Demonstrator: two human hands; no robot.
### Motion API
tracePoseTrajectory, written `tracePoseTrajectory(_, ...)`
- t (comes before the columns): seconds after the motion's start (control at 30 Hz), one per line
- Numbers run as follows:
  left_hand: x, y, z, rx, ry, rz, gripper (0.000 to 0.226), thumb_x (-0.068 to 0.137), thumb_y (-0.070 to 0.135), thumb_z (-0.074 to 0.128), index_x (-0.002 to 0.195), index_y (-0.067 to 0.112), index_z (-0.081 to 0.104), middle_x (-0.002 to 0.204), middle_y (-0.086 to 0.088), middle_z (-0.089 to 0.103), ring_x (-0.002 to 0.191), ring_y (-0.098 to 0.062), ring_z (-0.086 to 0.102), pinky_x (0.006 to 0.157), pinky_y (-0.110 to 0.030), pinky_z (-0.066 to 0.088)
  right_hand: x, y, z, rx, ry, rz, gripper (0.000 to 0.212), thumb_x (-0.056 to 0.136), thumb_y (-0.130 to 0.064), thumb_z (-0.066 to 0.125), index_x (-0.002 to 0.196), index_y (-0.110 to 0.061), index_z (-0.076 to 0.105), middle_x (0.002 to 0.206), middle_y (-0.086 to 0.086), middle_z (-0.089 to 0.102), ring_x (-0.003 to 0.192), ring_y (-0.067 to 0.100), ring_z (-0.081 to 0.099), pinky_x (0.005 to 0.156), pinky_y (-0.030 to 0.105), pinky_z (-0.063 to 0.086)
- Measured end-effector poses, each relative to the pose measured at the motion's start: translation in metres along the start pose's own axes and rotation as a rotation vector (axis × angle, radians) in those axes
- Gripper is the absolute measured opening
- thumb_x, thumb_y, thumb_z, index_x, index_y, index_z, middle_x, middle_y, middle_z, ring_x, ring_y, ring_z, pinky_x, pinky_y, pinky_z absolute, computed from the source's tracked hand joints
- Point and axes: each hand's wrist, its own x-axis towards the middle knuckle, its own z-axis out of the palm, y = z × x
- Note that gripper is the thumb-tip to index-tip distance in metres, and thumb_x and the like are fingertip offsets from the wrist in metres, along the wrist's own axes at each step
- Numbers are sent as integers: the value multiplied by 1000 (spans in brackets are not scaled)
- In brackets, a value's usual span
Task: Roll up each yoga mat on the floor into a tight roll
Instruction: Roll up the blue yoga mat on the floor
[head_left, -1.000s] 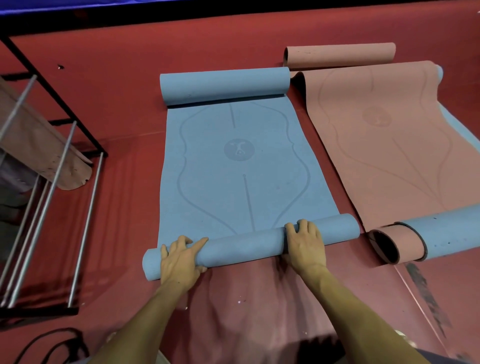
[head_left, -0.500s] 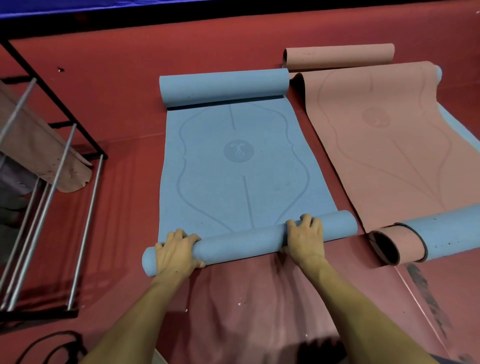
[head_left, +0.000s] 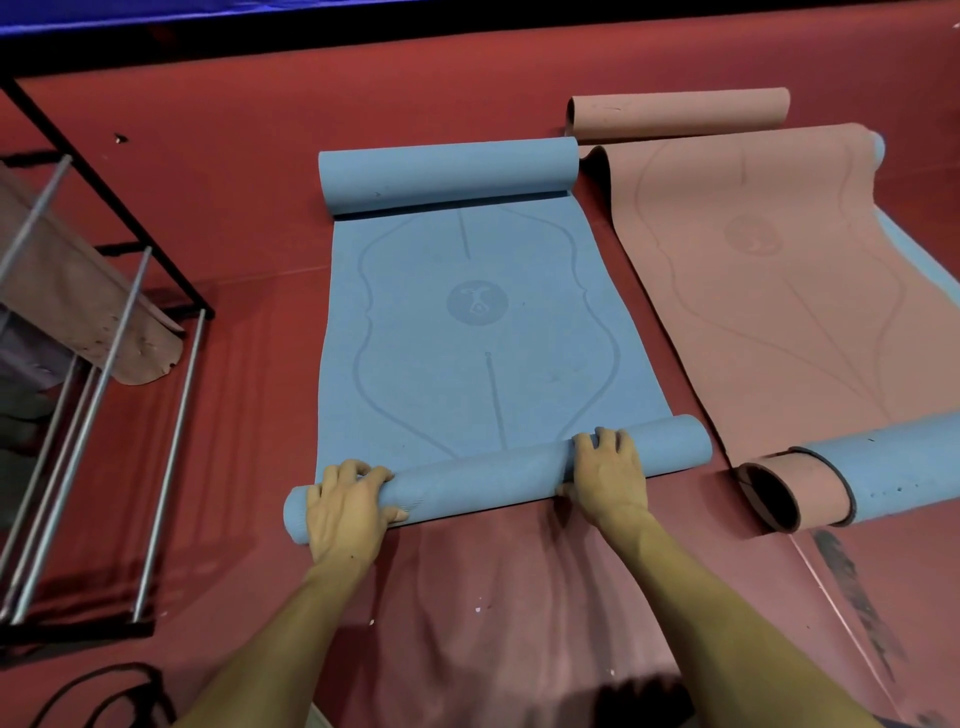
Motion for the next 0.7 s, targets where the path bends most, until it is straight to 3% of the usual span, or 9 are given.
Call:
tracePoseTrajectory(0.13, 3, 4, -5, 21, -7, 13, 52, 74, 51, 87, 120, 34, 68, 110, 10, 65, 111, -19, 55, 89, -35, 43, -4, 1, -3, 9, 39, 12, 63, 84, -49, 78, 136, -20, 57, 138, 13, 48, 121, 34, 45, 106, 40, 43)
tracePoseTrajectory(0.27, -4, 8, -6, 18, 43, 17, 44, 73, 45, 90, 105, 28, 65, 89, 10, 68, 93, -20, 59, 71, -36, 48, 0, 2, -10, 21, 29, -12, 80, 83, -59, 75, 141, -15, 44, 134, 8, 54, 123, 30, 48, 103, 39, 47)
tracePoseTrajectory(0.4, -9, 6, 9, 48, 99, 28, 36, 72, 33, 93, 101, 20, 76, 112, -5, 70, 101, -31, 63, 69, -42, 56, 8, 1, -10, 5, -25, -40, 69, 87, -59, 69, 136, -14, 49, 141, 8, 52, 134, 33, 42, 113, 43, 39)
tracePoseTrajectory(0.47, -12, 8, 14, 58, 145, 48, 37, 74, 28, 93, 104, 16, 77, 105, -6, 71, 94, -32, 65, 64, -40, 57, 10, 0, -9, -26, -35, -23, 66, 89, -61, 65, 136, -16, 52, 147, 11, 45, 132, 36, 40, 114, 44, 35)
tracePoseTrajectory(0.57, -14, 9, 12, 3, 180, 65, 45, 76, 26, 92, 115, 14, 74, 102, -5, 74, 92, -30, 68, 73, -41, 60, 8, -1, -7, -27, 32, -2, 64, 90, -61, 64, 135, -17, 54, 140, 11, 45, 120, 33, 44, 105, 43, 42)
tracePoseTrajectory(0.7, -15, 4, 19, -60, 173, 61, 58, 75, 35, 88, 127, 17, 70, 130, -6, 70, 121, -31, 64, 103, -46, 53, 8, -4, -8, 35, 57, -16, 67, 92, -56, 64, 140, -13, 48, 130, 7, 53, 117, 29, 49, 93, 41, 51)
